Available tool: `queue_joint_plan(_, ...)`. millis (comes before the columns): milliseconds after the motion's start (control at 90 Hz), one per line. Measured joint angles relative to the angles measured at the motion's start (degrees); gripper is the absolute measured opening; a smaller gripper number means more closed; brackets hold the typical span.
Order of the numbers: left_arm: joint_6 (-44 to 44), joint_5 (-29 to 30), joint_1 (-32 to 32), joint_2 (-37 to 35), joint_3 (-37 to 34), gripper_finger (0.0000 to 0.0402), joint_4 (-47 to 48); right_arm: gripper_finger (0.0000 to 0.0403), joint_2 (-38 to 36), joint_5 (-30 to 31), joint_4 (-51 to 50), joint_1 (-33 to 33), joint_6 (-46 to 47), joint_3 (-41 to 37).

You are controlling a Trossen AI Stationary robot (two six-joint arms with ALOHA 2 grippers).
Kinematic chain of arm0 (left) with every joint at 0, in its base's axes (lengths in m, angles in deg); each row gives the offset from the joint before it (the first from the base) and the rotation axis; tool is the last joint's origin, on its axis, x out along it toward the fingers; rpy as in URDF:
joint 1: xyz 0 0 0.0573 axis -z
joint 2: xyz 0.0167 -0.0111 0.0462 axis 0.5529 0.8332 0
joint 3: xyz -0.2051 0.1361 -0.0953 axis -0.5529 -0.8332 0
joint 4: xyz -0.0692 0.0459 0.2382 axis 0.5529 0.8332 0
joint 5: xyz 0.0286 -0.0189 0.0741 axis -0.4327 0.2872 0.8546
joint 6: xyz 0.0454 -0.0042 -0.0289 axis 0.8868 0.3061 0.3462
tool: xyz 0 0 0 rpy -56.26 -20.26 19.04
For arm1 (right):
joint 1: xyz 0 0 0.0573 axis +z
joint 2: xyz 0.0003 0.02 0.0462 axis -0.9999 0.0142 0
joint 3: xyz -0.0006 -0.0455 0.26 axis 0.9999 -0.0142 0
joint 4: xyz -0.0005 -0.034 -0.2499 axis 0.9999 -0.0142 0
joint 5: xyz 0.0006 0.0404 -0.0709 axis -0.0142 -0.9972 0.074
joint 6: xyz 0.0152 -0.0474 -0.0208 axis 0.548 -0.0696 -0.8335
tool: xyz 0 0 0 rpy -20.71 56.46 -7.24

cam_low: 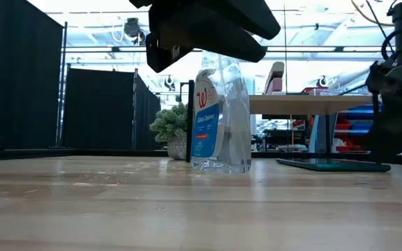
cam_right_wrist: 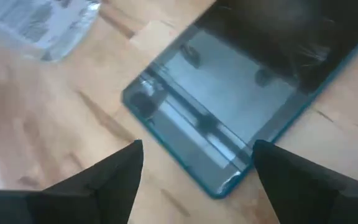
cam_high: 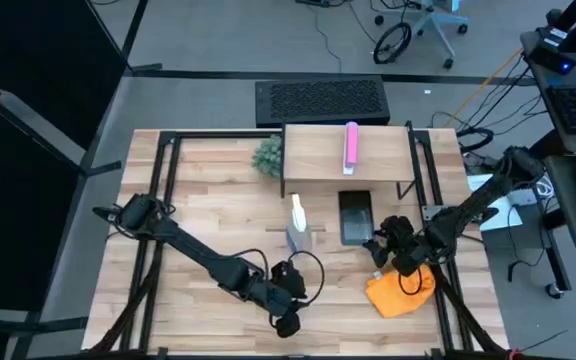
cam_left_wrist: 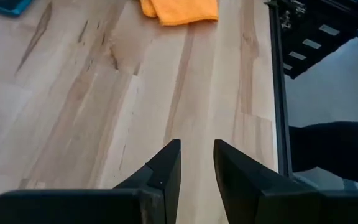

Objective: Apply microfiber cloth
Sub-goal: Wipe the front of the tablet with the orange microfiber cloth, then move the tablet to the bottom of the table

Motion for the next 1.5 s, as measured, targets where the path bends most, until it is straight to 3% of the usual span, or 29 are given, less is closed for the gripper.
queue_joint_plan(211,0.19,-1.35,0.18,0.00,0.00,0.0080,-0.02,0.0286,-3.09,-0.35,1.04,2.97,-8.30,1.41)
queue_joint_plan(422,0.19,-2.72,-0.19,-0.11,0.00,0.0080,-0.04,0.0286,-4.26,-4.52,1.05,4.05,-22.27,6.95)
queue_joint_plan(667,0.11,-5.61,0.14,-0.30,0.03,0.0080,0.44,0.0286,-4.26,-3.16,1.17,3.84,-38.39,11.93)
queue_joint_plan(800,-1.21,-5.59,0.91,-2.10,0.09,0.0080,5.82,0.0286,-4.26,-2.55,1.29,2.79,-40.76,12.15)
queue_joint_plan(1189,-1.91,15.36,3.27,-14.88,0.09,0.0080,31.24,0.0286,-4.20,-2.64,1.38,-2.90,-42.40,12.15)
queue_joint_plan(1333,-1.26,18.20,1.33,-19.46,0.07,0.0089,37.77,0.0286,-4.13,-2.67,1.39,-5.24,-42.36,12.15)
queue_joint_plan(1500,0.77,18.85,-2.28,-24.73,-4.82,0.0140,39.81,0.0286,-4.08,-2.69,1.58,-7.28,-42.16,12.15)
